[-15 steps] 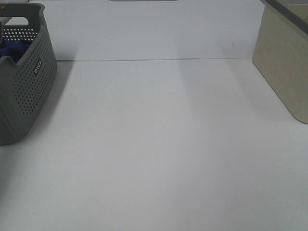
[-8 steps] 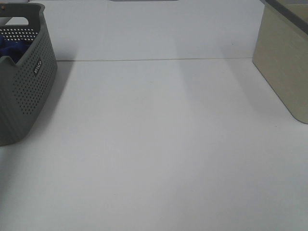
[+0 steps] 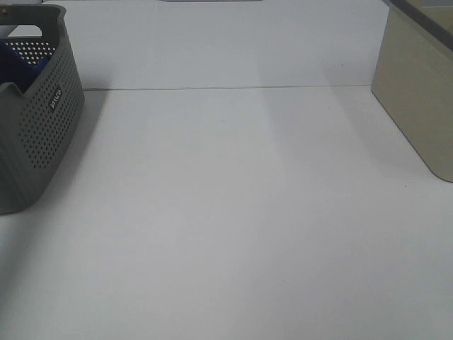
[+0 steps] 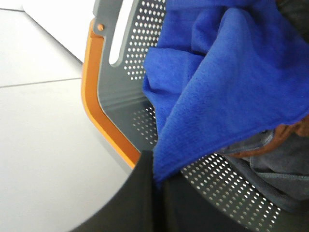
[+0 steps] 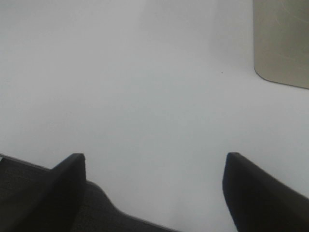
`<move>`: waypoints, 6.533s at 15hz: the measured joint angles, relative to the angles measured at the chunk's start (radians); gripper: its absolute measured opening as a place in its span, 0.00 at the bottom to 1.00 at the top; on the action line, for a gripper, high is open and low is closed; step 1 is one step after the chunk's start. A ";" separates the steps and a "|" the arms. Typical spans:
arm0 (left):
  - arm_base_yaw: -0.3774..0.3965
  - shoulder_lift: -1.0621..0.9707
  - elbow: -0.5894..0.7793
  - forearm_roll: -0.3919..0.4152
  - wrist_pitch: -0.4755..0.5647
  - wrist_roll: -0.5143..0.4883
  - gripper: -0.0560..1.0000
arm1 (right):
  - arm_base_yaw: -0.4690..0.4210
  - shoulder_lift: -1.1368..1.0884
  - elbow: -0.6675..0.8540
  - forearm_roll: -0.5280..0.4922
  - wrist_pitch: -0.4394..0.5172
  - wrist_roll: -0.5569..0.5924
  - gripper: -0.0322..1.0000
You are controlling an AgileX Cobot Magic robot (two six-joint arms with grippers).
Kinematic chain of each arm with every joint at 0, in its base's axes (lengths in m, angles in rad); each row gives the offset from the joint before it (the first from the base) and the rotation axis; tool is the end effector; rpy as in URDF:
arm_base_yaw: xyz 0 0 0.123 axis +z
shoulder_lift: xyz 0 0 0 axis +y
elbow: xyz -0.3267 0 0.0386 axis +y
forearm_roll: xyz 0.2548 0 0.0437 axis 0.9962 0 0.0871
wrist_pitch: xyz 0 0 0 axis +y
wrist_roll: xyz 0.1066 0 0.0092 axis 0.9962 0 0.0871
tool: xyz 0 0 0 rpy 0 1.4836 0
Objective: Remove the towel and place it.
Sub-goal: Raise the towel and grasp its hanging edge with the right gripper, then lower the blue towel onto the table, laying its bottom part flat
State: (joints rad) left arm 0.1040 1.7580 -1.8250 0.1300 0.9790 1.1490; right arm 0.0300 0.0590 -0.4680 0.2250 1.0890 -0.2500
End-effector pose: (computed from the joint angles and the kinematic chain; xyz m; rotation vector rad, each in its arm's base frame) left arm 0.4190 0.0553 0.4196 1.2910 2.1651 0.7176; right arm -0.0205 0.0206 0.2645 -0.3011 2.1225 0.1475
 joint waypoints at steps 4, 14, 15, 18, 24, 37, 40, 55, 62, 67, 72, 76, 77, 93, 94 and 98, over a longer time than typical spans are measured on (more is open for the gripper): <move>-0.152 -0.116 0.000 0.026 -0.051 -0.028 0.05 | 0.000 0.106 -0.008 0.114 -0.068 -0.187 0.77; -0.456 -0.199 -0.122 0.150 -0.081 -0.186 0.05 | 0.000 0.413 -0.010 0.538 -0.251 -0.671 0.77; -0.496 -0.199 -0.127 0.151 -0.083 -0.188 0.05 | 0.000 0.461 -0.010 0.606 -0.271 -0.745 0.77; -0.628 -0.199 -0.128 0.153 -0.086 -0.214 0.05 | 0.000 0.654 -0.010 0.908 -0.300 -1.075 0.77; -0.758 -0.199 -0.128 0.150 -0.097 -0.276 0.05 | 0.000 0.945 -0.035 1.296 -0.298 -1.510 0.77; -0.888 -0.114 -0.128 0.026 -0.168 -0.280 0.05 | 0.178 1.529 -0.367 1.455 -0.140 -1.714 0.81; -0.888 -0.113 -0.128 0.025 -0.211 -0.281 0.05 | 0.178 1.587 -0.381 1.460 -0.141 -1.724 0.81; -0.888 -0.066 -0.128 0.025 -0.297 -0.281 0.05 | 0.178 1.614 -0.383 1.497 -0.204 -1.740 0.05; -0.888 -0.066 -0.128 0.052 -0.295 -0.288 0.05 | 0.178 1.563 -0.454 1.251 -0.309 -1.321 0.05; -0.877 -0.066 -0.128 0.054 -0.295 -0.559 0.05 | 0.178 1.541 -0.810 0.476 -0.082 -0.470 0.05; -0.872 -0.066 -0.128 0.165 -0.296 -0.862 0.05 | 0.178 1.541 -1.124 0.134 0.120 -0.055 0.05; -0.852 -0.063 -0.128 0.302 -0.420 -0.928 0.05 | 0.178 1.557 -1.329 0.089 0.128 -0.081 0.05; -0.824 -0.059 -0.128 0.315 -0.471 -0.932 0.05 | 0.178 1.563 -1.360 0.087 0.128 -0.094 0.05; -0.413 0.349 -0.233 0.316 -1.416 -0.939 0.05 | 0.178 1.889 -1.636 0.086 -0.732 -0.428 0.05; -0.395 0.407 -0.316 0.316 -1.423 -0.939 0.05 | 0.178 1.901 -1.637 0.089 -0.767 -0.429 0.05; -0.374 0.723 -0.878 0.315 -1.353 -0.939 0.05 | 0.178 2.054 -1.798 0.123 -0.935 -0.447 0.05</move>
State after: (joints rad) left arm -0.2700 2.4810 -2.7030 0.4450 -0.3740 0.2100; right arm 0.2080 2.1130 -2.2660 0.3480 0.1540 -0.6970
